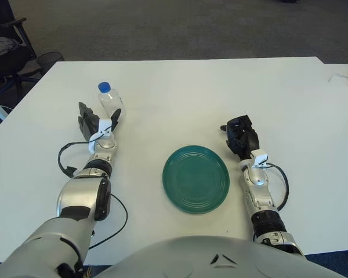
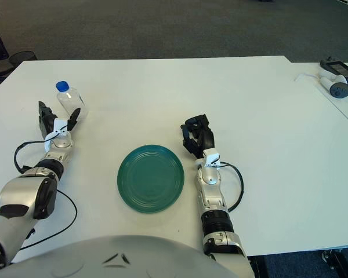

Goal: Put the bottle into the plate.

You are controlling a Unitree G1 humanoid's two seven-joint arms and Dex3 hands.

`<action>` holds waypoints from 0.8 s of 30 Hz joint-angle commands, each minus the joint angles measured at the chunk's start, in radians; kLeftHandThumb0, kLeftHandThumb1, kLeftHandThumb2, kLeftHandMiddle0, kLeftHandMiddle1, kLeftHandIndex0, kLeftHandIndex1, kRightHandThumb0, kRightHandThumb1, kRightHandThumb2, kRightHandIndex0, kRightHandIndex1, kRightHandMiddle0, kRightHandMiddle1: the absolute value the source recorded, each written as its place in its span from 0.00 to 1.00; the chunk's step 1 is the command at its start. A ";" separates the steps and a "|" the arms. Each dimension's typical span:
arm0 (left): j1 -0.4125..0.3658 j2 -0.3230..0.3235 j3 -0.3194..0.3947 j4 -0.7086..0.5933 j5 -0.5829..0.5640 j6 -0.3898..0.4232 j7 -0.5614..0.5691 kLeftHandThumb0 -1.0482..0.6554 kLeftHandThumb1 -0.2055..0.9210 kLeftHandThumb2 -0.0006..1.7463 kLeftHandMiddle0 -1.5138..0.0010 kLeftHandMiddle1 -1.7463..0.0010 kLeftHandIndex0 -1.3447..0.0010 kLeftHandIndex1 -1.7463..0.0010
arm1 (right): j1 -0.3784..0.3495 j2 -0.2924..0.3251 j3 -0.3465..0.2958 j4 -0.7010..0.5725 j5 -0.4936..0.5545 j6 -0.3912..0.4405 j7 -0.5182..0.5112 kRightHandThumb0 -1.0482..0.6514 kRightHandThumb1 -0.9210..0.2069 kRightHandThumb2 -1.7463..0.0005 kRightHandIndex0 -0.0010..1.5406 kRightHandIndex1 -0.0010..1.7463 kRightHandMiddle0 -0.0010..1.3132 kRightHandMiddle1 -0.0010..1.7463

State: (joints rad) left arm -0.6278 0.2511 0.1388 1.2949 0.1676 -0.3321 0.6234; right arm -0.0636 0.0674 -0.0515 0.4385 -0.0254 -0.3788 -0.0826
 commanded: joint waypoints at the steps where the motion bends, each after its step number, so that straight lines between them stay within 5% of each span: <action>1: -0.019 0.010 -0.007 0.008 0.003 0.003 -0.019 0.00 1.00 0.08 0.91 0.98 0.99 0.98 | 0.086 0.005 -0.005 0.128 0.002 0.085 -0.008 0.41 0.00 0.72 0.23 0.61 0.17 0.98; 24: -0.021 0.035 -0.056 0.008 0.029 -0.032 -0.113 0.00 1.00 0.06 0.87 0.97 1.00 0.94 | 0.095 0.012 0.018 0.093 -0.006 0.127 -0.019 0.41 0.00 0.70 0.23 0.62 0.15 1.00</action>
State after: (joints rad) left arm -0.6337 0.2650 0.0958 1.2978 0.1831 -0.3469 0.5365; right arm -0.0630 0.0668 -0.0360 0.4347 -0.0305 -0.3734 -0.0946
